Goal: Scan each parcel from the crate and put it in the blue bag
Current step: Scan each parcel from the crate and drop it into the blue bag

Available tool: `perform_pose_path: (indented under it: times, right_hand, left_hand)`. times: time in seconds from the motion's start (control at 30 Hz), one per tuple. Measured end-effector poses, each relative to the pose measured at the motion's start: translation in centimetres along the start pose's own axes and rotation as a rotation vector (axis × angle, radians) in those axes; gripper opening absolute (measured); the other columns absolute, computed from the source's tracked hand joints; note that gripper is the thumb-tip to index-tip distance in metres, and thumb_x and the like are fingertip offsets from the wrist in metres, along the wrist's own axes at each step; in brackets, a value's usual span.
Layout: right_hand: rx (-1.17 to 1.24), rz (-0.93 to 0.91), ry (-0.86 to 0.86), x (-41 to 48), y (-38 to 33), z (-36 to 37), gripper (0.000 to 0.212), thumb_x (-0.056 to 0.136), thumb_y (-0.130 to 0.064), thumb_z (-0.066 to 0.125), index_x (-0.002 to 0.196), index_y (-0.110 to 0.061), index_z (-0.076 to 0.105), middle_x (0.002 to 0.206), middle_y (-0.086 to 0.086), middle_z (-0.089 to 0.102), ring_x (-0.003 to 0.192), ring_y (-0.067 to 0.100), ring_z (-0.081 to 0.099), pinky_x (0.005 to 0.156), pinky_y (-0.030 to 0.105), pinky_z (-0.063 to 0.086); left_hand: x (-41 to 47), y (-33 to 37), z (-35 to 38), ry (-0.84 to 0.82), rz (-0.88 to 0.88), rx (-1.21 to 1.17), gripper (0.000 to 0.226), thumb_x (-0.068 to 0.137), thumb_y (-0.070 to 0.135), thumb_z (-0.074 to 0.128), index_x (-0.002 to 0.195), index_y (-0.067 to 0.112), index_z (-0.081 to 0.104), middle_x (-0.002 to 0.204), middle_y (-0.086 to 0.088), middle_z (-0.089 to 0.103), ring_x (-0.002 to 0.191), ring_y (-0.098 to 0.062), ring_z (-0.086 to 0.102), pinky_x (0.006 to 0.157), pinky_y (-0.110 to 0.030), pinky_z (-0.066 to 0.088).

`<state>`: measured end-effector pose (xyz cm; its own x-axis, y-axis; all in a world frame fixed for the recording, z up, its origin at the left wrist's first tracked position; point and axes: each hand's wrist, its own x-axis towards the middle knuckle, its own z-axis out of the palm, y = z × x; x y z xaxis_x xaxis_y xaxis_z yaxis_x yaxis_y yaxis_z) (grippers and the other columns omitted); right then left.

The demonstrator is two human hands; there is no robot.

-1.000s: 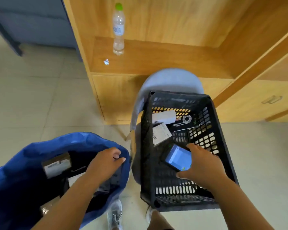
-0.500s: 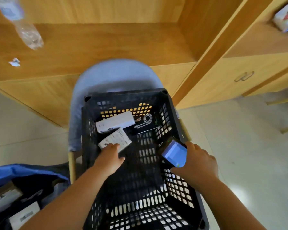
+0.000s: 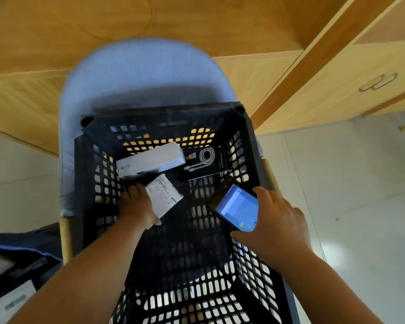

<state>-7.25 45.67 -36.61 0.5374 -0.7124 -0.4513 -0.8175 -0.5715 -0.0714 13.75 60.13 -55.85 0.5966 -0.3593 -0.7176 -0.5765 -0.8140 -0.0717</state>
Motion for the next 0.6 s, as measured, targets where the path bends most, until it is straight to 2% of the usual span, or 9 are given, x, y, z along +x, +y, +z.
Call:
perform_pose_path:
  times: [0.1, 0.23, 0.33, 0.37, 0.5, 0.6]
  right_hand:
    - [0.017, -0.001, -0.018, -0.3, 0.1, 0.3, 0.084, 0.060, -0.063, 0.071, 0.126, -0.029, 0.030, 0.117, -0.013, 0.049, 0.101, 0.013, 0.051, 0.077, 0.030, 0.035]
    - [0.044, 0.004, -0.023, -0.9, 0.5, 0.5, 0.091, 0.060, -0.064, 0.070, 0.133, -0.027, 0.031, 0.121, -0.011, 0.050, 0.103, 0.015, 0.053, 0.082, 0.032, 0.038]
    - [0.040, 0.015, -0.036, -1.5, 1.0, 0.3, 0.092, 0.061, -0.066, 0.070, 0.134, -0.026, 0.031, 0.121, -0.011, 0.051, 0.102, 0.014, 0.053, 0.083, 0.032, 0.039]
    - [0.042, 0.014, -0.039, -1.7, 1.2, 0.3, 0.091, 0.061, -0.066, 0.070, 0.133, -0.026, 0.032, 0.120, -0.011, 0.051, 0.101, 0.014, 0.053, 0.083, 0.032, 0.040]
    - [0.054, 0.012, -0.047, -2.5, 1.4, 0.1, 0.091, 0.061, -0.064, 0.071, 0.133, -0.025, 0.031, 0.121, -0.010, 0.050, 0.101, 0.014, 0.052, 0.085, 0.032, 0.040]
    - [0.055, 0.013, -0.045, -3.0, 1.6, -0.1, 0.090, 0.062, -0.064, 0.070, 0.133, -0.026, 0.031, 0.120, -0.010, 0.051, 0.101, 0.014, 0.052, 0.084, 0.032, 0.040]
  left_hand:
    - [-1.1, 0.8, 0.9, -0.039, -0.022, -0.142, 0.110, 0.055, 0.057, 0.084, 0.138, 0.013, 0.026, 0.139, -0.012, 0.025, 0.127, -0.033, 0.031, 0.097, -0.043, 0.042]
    - [-2.9, 1.3, 3.2, 0.021, 0.066, -0.342, 0.085, 0.066, 0.041, 0.081, 0.130, 0.014, 0.033, 0.135, -0.010, 0.031, 0.121, -0.034, 0.038, 0.093, -0.041, 0.043]
    - [-4.1, 1.7, 4.3, 0.099, 0.154, -0.491, 0.050, 0.072, 0.026, 0.071, 0.112, 0.012, 0.044, 0.121, -0.007, 0.046, 0.114, -0.032, 0.045, 0.090, -0.039, 0.046]
    - [-4.4, 1.8, 4.5, 0.098, 0.171, -0.484, 0.045, 0.073, 0.025, 0.068, 0.108, 0.013, 0.043, 0.119, -0.007, 0.047, 0.112, -0.031, 0.045, 0.089, -0.040, 0.047]
    - [-5.3, 1.9, 5.2, -0.080, 0.119, -0.358, 0.063, 0.070, 0.037, 0.068, 0.120, 0.020, 0.034, 0.126, -0.006, 0.040, 0.119, -0.031, 0.032, 0.089, -0.041, 0.044]
    - [-6.3, 1.7, 5.5, -0.147, 0.028, -0.449, 0.071, 0.069, 0.050, 0.072, 0.124, 0.025, 0.034, 0.124, -0.006, 0.040, 0.119, -0.032, 0.031, 0.079, -0.036, 0.039]
